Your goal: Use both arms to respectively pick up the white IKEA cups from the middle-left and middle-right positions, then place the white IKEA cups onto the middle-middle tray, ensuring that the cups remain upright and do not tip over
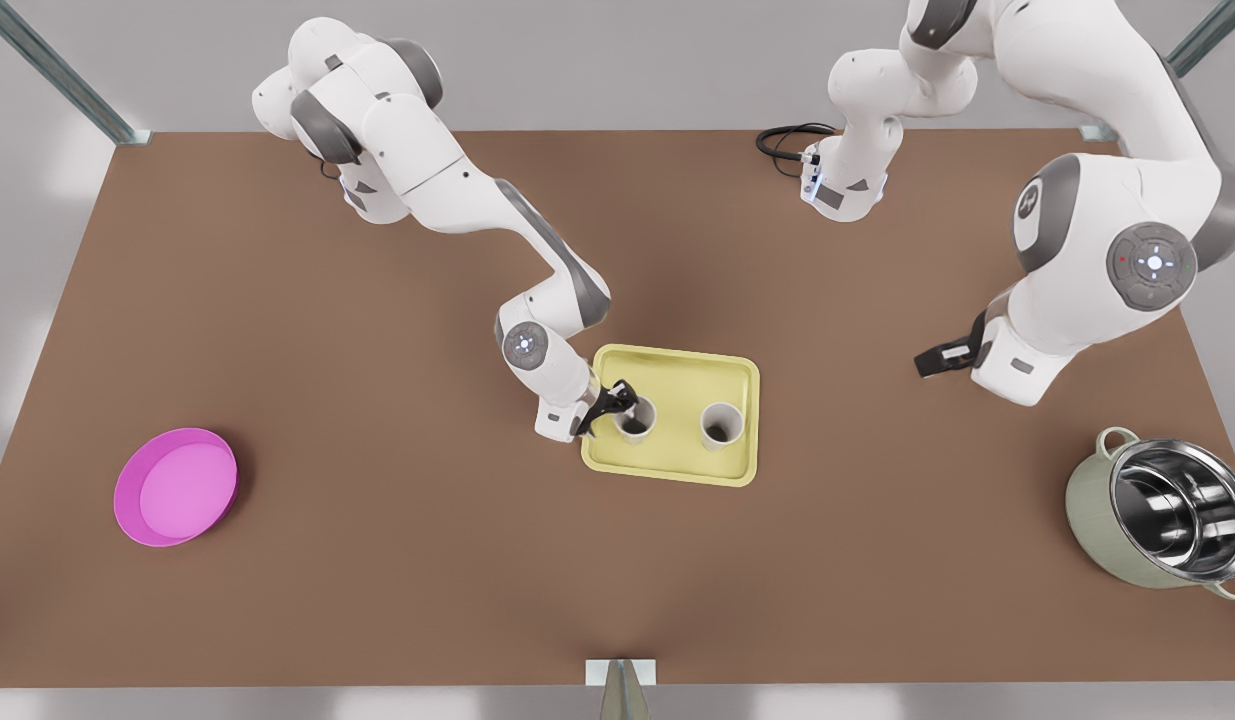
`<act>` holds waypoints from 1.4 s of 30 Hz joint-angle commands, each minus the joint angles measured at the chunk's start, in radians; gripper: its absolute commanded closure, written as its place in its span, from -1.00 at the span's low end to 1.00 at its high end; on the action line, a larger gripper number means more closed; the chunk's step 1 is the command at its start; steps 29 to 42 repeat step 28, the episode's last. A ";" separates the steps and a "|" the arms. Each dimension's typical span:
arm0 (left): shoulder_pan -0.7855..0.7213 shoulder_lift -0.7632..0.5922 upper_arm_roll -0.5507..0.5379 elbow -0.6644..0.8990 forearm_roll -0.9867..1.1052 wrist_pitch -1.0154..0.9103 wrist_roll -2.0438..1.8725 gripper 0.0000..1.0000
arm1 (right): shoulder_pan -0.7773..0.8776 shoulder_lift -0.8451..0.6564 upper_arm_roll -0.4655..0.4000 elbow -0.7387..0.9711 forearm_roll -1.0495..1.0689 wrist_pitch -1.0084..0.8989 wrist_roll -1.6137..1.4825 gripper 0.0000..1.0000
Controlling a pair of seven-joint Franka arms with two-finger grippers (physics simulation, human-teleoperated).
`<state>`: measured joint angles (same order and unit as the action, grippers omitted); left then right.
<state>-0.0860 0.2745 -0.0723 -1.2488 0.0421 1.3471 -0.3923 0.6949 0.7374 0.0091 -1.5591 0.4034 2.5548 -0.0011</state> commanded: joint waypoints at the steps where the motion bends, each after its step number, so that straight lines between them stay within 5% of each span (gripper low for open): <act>1: -0.003 -0.005 0.002 0.003 0.001 -0.169 0.268 -1.00 | 0.000 -0.001 0.000 0.001 0.002 0.001 0.012 -1.00; 6: -0.003 -0.001 0.002 0.002 -0.002 -0.174 0.266 -1.00 | -0.006 -0.073 -0.001 -0.002 0.006 -0.071 0.010 -1.00; 9: 0.011 0.015 0.003 0.002 -0.002 -0.171 0.266 -1.00 | -0.100 -0.207 -0.017 -0.004 -0.009 -0.431 0.013 -1.00; 12: 0.023 0.014 0.003 0.000 -0.022 -0.171 0.270 -1.00 | -0.167 -0.204 -0.161 0.001 -0.391 -0.840 0.107 -1.00; 14: 0.025 0.012 0.003 -0.001 -0.025 -0.171 0.271 -1.00 | -0.281 -0.200 -0.189 -0.006 -0.391 -0.851 0.038 -1.00; 17: 0.028 0.012 0.003 0.000 -0.025 -0.171 0.274 -1.00 | -0.291 -0.214 -0.376 0.272 -0.393 -1.113 0.046 -1.00; 19: 0.029 0.014 0.003 -0.001 -0.025 -0.171 0.274 -1.00 | -0.298 -0.242 -0.416 0.338 -0.396 -1.163 0.018 -1.00; 24: 0.048 0.014 0.003 -0.003 -0.047 -0.169 0.276 -1.00 | -0.571 -0.584 -0.201 0.123 -0.393 -1.183 -0.060 -1.00; 26: 0.048 0.014 0.003 -0.004 -0.047 -0.169 0.276 -1.00 | -0.629 -0.615 -0.141 0.086 -0.394 -1.170 -0.060 -1.00; 42: 0.048 0.014 0.003 -0.004 -0.047 -0.169 0.276 -1.00 | -0.630 -0.615 -0.140 0.088 -0.394 -1.170 -0.062 -1.00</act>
